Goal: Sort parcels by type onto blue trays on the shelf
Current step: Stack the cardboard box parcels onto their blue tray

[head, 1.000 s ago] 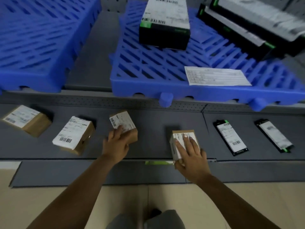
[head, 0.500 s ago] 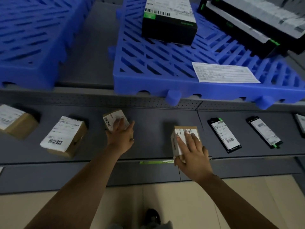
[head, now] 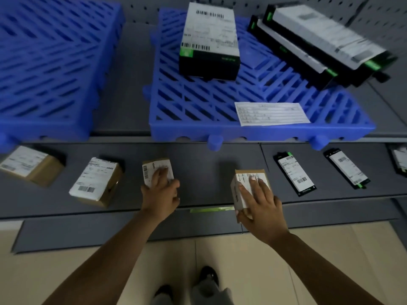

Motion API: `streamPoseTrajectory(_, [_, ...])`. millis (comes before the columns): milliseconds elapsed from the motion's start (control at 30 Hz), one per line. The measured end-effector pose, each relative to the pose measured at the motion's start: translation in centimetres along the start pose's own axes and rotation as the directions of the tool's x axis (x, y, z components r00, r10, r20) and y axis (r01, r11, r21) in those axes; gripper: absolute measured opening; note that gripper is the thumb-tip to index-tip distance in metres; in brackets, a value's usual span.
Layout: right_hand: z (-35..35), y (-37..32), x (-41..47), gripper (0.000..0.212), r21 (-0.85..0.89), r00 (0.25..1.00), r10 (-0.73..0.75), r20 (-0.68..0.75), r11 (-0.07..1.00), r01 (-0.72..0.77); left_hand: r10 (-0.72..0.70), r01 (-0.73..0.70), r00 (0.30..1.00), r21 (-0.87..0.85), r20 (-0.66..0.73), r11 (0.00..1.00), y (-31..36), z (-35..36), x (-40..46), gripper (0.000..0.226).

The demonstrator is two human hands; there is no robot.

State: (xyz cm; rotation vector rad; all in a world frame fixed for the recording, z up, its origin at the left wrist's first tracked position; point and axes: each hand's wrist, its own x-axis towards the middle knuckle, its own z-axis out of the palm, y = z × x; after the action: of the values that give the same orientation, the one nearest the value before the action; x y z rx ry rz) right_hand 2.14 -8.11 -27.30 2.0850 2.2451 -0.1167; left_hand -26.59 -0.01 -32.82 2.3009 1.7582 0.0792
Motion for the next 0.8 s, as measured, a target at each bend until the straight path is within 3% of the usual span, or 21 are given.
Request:
streamPoseTrajectory(333, [-8.4, -3.6, -7.4, 0.073, 0.090, 0.992, -0.093, -0.084, 0.991, 0.100, 0.155, -0.158, 0.968, -0.001, -0.199, 0.987, 0.8, -8.9, -11.1, 0.074])
streamPoseTrajectory(633, [-13.3, -3.9, -13.5, 0.071, 0.086, 0.923, -0.330, -0.199, 0.932, 0.351, 0.074, -0.092, 0.939, -0.040, -0.337, 0.995, 4.0, -13.4, -22.6, 0.067])
streamPoseTrajectory(800, [-16.3, -3.7, -15.7, 0.073, 0.090, 0.874, -0.414, -0.256, 0.890, 0.447, 0.047, -0.090, 0.863, -0.061, -0.503, 0.994, 7.3, -17.7, -28.5, 0.059])
